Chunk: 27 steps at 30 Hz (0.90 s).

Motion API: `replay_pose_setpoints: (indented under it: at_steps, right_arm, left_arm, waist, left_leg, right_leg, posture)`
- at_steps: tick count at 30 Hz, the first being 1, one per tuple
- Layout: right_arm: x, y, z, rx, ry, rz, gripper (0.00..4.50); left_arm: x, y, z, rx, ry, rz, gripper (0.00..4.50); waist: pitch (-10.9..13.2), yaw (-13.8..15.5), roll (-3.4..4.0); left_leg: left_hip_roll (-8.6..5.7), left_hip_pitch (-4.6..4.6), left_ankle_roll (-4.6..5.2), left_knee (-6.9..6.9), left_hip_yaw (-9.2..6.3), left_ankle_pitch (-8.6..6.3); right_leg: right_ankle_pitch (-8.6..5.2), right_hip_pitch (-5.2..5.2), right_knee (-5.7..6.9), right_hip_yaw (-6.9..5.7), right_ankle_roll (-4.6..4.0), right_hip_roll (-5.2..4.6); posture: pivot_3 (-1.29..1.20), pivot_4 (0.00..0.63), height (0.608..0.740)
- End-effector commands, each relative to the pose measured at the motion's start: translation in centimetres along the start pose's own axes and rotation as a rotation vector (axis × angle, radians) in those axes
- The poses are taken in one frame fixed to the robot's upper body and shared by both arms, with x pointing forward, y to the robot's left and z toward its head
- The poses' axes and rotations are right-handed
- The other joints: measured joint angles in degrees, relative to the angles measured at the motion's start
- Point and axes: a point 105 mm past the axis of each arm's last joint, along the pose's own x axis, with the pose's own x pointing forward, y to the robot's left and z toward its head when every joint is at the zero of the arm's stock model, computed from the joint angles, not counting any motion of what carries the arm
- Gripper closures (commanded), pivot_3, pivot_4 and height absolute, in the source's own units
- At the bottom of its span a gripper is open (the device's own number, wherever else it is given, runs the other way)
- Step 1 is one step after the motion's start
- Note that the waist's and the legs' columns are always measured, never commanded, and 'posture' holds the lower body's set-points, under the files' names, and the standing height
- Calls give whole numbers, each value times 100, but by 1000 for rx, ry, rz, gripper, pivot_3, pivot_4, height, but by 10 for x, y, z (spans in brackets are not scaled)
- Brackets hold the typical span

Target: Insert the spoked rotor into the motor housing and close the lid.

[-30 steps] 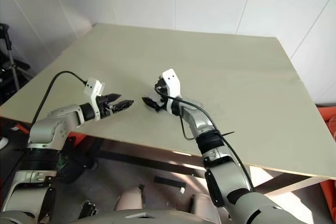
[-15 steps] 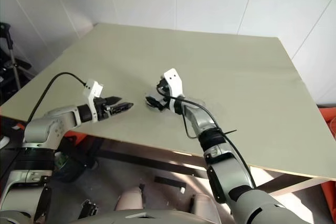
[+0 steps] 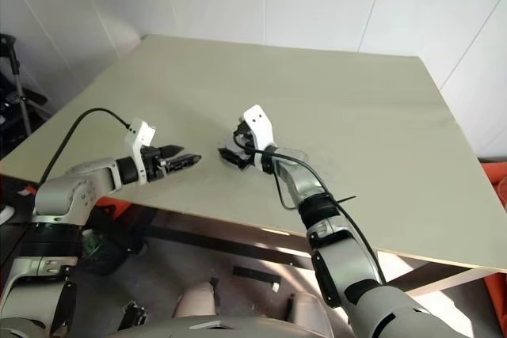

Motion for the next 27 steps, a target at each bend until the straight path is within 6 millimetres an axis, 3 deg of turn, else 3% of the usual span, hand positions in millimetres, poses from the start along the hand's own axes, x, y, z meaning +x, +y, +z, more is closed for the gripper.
replay_pose_setpoints:
  at_steps: [1, 4, 9, 27]
  right_arm:
    - [0, -4, -7, 5, 14, -23, 31]
    - [0, -7, -11, 2, 22, -42, 31]
    - [-1, -8, -10, -12, 16, -40, 1253]
    - [-6, -8, 4, -22, -31, -8, 1340]
  left_arm:
    - [-5, -2, 15, 32, -40, -9, 25]
    - [-5, -2, 16, 34, -40, -7, 25]
    - [-5, -2, 16, 35, -41, -6, 25]
    - [-6, 1, 16, 29, -48, 2, 25]
  waist:
    - [0, 0, 0]
    - [0, -1, 0]
    - [-1, 0, -1]
    - [0, 6, -1]
  left_leg:
    - [0, 1, 1, 0, 0, -1]
    - [-1, 4, 3, 1, 0, -2]
    - [-1, 8, 6, 1, 0, -4]
    - [-1, 1, 10, 1, 0, -6]
  right_leg:
    - [0, 1, 0, 0, 0, 0]
    - [0, 5, 0, 0, 0, 0]
    - [0, 8, 0, 1, 0, 0]
    - [0, 4, -3, 0, 0, -1]
  posture:
    - [0, 0, 740]
    - [0, 0, 740]
    - [0, 0, 740]
    - [0, 0, 740]
